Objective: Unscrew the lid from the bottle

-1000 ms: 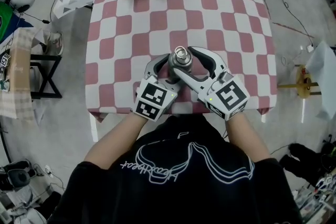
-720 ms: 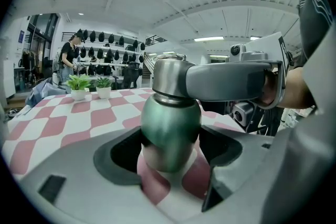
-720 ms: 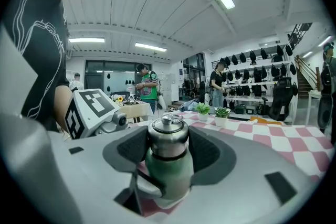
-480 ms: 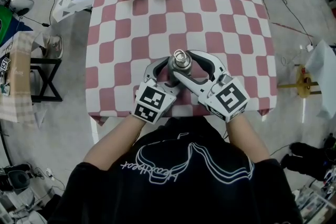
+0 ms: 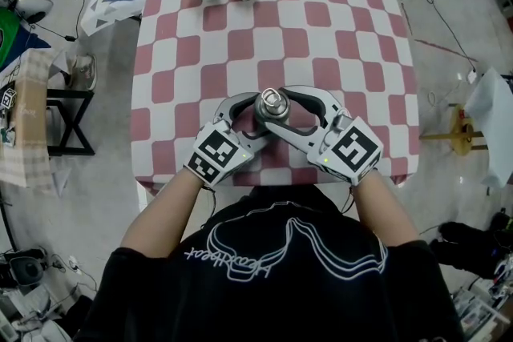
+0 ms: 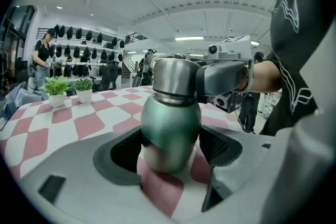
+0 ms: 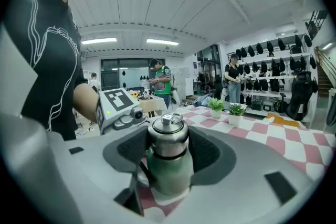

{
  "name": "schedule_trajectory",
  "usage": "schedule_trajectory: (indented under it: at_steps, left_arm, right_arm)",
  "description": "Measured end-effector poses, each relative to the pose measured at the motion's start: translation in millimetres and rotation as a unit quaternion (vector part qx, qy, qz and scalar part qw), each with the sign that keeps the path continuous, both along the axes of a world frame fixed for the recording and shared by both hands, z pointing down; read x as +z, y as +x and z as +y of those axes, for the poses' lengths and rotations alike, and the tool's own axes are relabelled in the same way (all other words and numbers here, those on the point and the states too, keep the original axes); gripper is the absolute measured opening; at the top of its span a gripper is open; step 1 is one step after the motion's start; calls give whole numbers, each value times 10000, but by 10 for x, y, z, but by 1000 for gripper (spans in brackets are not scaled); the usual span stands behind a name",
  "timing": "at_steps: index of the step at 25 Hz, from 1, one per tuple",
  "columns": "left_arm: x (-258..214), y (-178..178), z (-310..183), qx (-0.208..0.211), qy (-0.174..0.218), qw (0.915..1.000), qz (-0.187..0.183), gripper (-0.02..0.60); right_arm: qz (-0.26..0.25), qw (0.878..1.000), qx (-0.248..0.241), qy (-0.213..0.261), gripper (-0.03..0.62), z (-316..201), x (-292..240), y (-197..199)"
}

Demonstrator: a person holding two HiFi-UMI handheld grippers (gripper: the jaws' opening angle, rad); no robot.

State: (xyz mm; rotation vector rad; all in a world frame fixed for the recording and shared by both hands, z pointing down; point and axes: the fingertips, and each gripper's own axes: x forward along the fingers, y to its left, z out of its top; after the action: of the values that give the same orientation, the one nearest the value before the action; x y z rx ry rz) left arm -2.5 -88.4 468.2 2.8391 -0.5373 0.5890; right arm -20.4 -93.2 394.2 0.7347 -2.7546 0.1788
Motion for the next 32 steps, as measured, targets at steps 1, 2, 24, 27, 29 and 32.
schedule_trajectory:
  at_steps: [1,2,24,27,29,32]
  left_arm:
    - [0,-2,3,117,-1,9999,-9,345]
    - [0,-6,5,234,0,9997,-21,345]
    - [49,-53,48,2099,-184,9762,-518,345]
    - [50,-62,60,2071,-199,9767,-521,345]
    - [56,-61,51,2048,-209,9771,-540,345]
    - [68,-44,39,1988,-225,9782,-559,345]
  right_arm:
    - [32,10000,-50,-22,245,-9,-8,-1]
    - [33,9999,-119,-29,245,-14,-19,-9]
    - [633,9870,-1474,-127,245,29,47,-105]
    - [604,9867,-1507,-112,245,42,42,-117]
    - [564,9871,-1496,-85,245,36,36,-122]
    - [626,9871,-1469,-56,245,22,46,-114]
